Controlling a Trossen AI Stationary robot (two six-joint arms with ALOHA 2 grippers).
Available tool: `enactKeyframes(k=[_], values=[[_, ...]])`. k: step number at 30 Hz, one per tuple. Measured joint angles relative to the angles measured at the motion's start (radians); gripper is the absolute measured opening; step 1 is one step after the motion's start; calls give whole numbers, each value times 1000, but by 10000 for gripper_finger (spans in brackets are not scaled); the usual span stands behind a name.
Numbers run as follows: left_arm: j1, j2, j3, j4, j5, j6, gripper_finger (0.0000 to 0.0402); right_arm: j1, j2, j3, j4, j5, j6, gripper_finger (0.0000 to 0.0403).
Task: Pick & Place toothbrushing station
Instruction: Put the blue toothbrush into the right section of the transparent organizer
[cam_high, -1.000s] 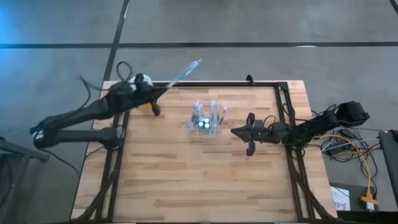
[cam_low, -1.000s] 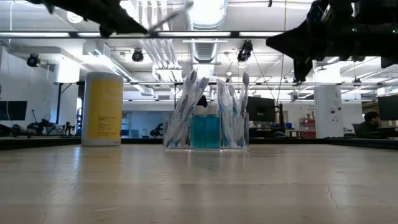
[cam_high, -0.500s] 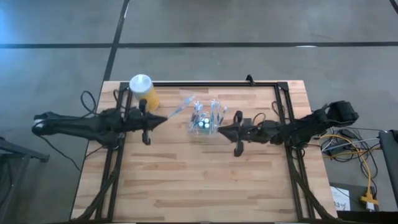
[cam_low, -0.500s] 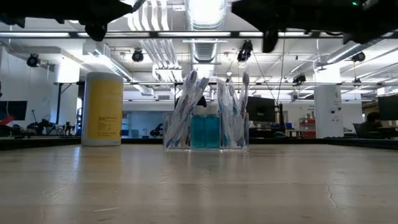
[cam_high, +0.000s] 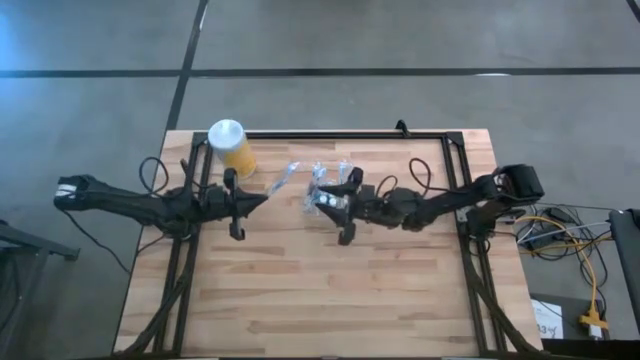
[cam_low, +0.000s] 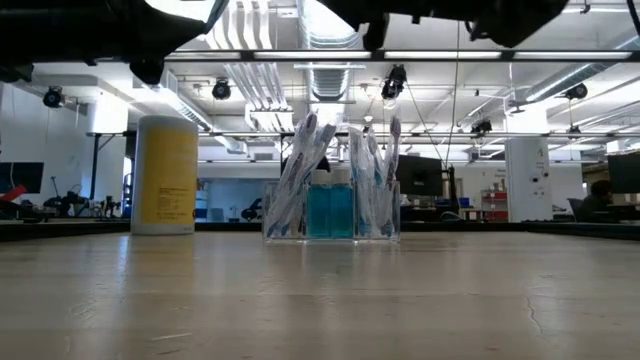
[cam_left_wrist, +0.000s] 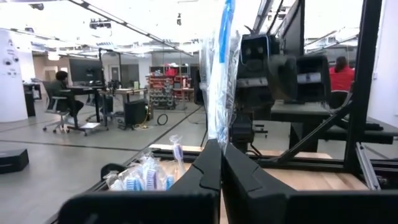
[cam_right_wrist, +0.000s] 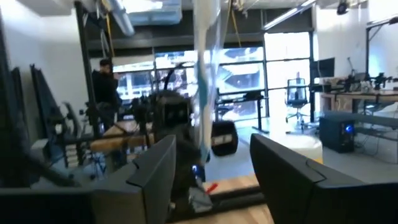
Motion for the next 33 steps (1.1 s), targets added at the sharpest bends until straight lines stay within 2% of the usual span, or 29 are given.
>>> enactKeyframes(k=[10,21,28,33], values=[[-2,33,-9,-2,34,1,0,-42,119,164,-1,-11,-23,235],[-4,48,-8,0,34,23,0,-68,168,226,-2,-10,-21,257],[-4,49,-8,-1,3,72,0,-73,168,232,-4,-138,22,256],[-4,54,-8,-4,-5,83,0,-73,168,261,-60,-211,-4,260]])
